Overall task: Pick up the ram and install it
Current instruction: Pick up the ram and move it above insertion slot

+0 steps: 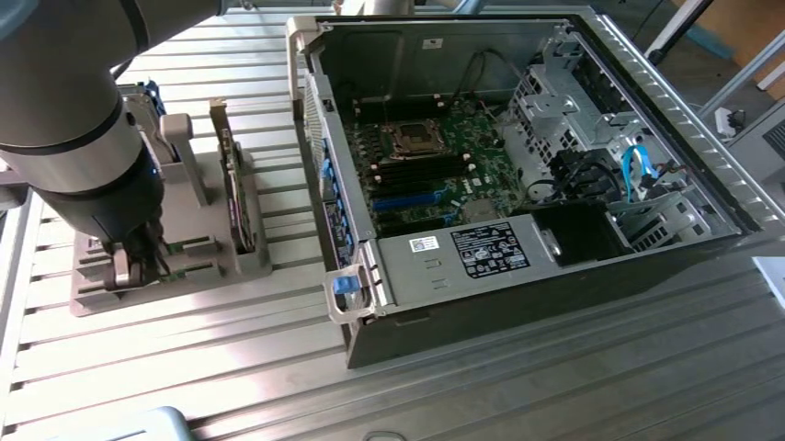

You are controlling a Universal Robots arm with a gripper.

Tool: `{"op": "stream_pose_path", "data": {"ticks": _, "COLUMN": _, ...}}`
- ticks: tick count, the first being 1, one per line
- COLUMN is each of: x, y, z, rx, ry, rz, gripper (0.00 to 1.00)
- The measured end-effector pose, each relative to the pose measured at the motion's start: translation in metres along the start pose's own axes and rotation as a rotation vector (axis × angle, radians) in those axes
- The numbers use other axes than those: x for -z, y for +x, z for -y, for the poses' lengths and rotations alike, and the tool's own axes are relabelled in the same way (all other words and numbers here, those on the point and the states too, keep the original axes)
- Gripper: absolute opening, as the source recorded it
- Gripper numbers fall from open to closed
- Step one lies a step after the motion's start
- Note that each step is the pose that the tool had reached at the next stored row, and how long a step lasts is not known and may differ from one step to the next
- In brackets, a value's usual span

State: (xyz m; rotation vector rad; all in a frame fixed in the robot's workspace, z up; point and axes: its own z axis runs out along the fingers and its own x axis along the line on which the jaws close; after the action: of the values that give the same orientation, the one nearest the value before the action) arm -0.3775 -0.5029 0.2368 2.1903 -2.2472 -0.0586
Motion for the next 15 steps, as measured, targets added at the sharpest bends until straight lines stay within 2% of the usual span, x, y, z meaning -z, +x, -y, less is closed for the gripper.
{"op": "stream_pose_path", "data": {"ticks": 15, "x": -0.0153, "y": 0.001, "z": 0.0005, "rx": 0.0, "ry": -0.0001, "rz": 0.0, "gripper": 0.3}}
